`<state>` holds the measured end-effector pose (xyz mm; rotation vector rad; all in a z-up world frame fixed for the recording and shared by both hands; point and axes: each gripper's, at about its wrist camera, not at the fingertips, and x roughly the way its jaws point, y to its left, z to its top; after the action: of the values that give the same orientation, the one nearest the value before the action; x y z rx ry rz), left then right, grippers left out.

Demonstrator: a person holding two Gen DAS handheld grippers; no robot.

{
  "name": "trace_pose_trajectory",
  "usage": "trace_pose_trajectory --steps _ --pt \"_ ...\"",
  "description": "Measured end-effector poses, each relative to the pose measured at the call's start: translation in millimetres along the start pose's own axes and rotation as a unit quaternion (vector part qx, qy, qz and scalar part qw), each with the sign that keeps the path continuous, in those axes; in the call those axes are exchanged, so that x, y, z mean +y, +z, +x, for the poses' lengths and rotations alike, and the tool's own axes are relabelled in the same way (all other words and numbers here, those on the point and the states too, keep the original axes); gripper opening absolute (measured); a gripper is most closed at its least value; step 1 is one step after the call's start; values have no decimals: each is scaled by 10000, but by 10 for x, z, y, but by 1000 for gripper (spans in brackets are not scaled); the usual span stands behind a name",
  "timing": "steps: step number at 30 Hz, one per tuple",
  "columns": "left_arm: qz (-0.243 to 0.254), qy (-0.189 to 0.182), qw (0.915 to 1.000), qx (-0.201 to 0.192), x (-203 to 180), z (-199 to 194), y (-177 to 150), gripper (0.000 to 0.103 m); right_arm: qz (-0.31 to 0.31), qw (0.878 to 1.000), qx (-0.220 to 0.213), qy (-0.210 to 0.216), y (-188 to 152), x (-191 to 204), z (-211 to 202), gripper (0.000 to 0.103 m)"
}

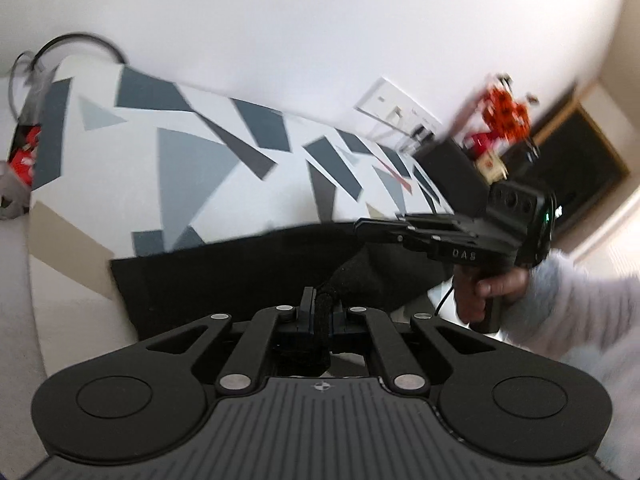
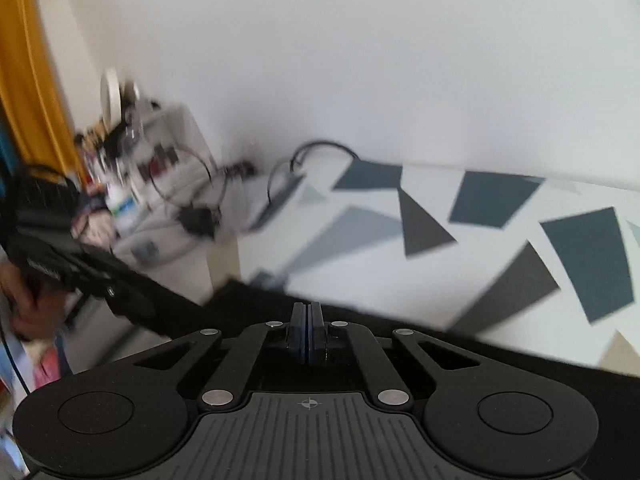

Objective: Fold clothes

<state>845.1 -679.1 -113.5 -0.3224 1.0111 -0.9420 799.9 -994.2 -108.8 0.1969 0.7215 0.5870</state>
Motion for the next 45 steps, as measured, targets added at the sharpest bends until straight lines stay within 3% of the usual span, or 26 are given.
trace_pose_trajectory --steps 5,9,10,12,14,15,17,20,25,27,28,37,41,43,45 --pt "-549 749 9943 530 359 210 137 5 -189 9976 311 -597 80 -33 472 0" --pt "-676 831 9916 724 451 332 155 8 -323 9927 467 -1062 133 -56 775 0" --pt "-708 885 9908 743 473 346 162 12 -321 9918 401 -1171 136 -61 755 0" --pt "-781 1019 9888 758 519 366 169 34 -226 9914 318 -1252 143 -97 686 0" --pt "-869 931 9895 683 561 350 167 36 -163 9927 251 -1169 158 -129 596 1" --pt "-928 903 9895 646 580 341 165 37 -160 9944 225 -1021 169 -141 537 7" --pt "-962 890 9898 566 596 324 154 37 -271 9963 256 -778 178 -145 424 36" --pt "-793 1021 9909 382 557 296 125 30 -617 9938 526 -756 100 -141 338 43" --pt "-656 1239 9900 154 481 258 53 14 -901 9882 910 -839 -120 -128 297 40" --pt "-664 1281 9895 82 447 237 19 9 -1003 9865 885 -941 -181 -92 285 25" --pt "-627 1320 9892 60 414 224 9 8 -1040 9858 840 -1013 -207 -77 271 0" --pt "-555 1690 9840 40 310 154 -35 5 -591 9875 -39 -1459 -22 -115 61 0" --pt "-584 1825 9814 95 387 268 -20 6 -299 9832 -233 -1787 -133 -133 -84 0" --pt "-549 1962 9790 26 355 312 32 13 -150 9801 -324 -1953 -193 -141 -159 0" --pt "-586 1986 9783 -17 328 345 79 35 -1 9764 -415 -2117 -254 -150 -233 2"
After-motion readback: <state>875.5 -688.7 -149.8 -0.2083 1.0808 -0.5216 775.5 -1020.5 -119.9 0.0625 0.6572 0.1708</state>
